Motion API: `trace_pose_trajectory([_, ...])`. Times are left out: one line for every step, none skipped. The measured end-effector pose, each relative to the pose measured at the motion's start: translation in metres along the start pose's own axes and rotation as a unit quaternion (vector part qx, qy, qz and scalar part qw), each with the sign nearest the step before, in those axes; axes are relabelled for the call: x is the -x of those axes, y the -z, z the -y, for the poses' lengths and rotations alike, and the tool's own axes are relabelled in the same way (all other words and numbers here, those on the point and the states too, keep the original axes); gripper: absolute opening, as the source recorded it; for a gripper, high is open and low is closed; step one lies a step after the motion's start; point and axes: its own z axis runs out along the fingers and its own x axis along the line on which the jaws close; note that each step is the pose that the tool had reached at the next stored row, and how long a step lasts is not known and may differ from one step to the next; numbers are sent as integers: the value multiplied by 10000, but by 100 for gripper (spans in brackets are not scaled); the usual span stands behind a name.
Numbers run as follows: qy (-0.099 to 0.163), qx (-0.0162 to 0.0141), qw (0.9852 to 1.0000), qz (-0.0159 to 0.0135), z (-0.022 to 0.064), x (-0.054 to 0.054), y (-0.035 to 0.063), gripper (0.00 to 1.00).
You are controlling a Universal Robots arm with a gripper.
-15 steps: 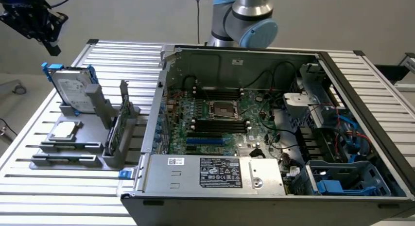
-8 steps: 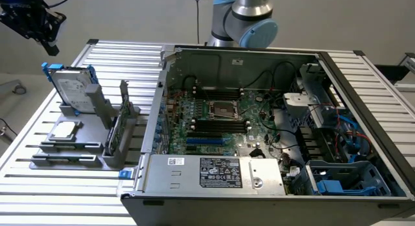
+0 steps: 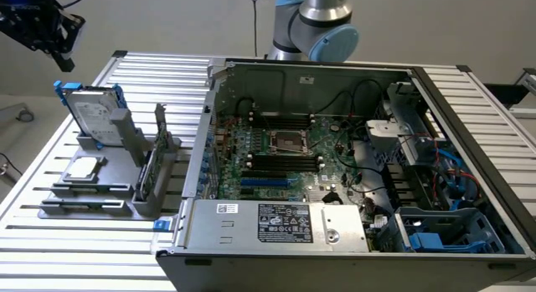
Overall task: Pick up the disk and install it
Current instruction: 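Pick up the disk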
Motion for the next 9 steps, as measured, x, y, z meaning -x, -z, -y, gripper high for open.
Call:
trace_pose_trajectory([89, 1, 10000, -5, 0, 0, -1, 11])
trace_pose_trajectory([179, 2, 9998, -10, 0, 0, -2, 11])
trace_pose_trajectory([268, 3, 9996, -16, 0, 0, -3, 11])
trace_pose_trajectory([359, 4, 9994, -22, 0, 0, -3, 11])
trace_pose_trajectory([454, 5, 9990, -28, 0, 0, -4, 11])
trace_pose_trajectory([543, 6, 9985, -34, 0, 0, -4, 11])
trace_pose_trajectory([633, 7, 9980, -39, 0, 0, -5, 11])
trace_pose_trajectory([722, 8, 9974, -45, 0, 0, -6, 11])
trace_pose_trajectory([812, 9, 9967, -51, 0, 0, -7, 11])
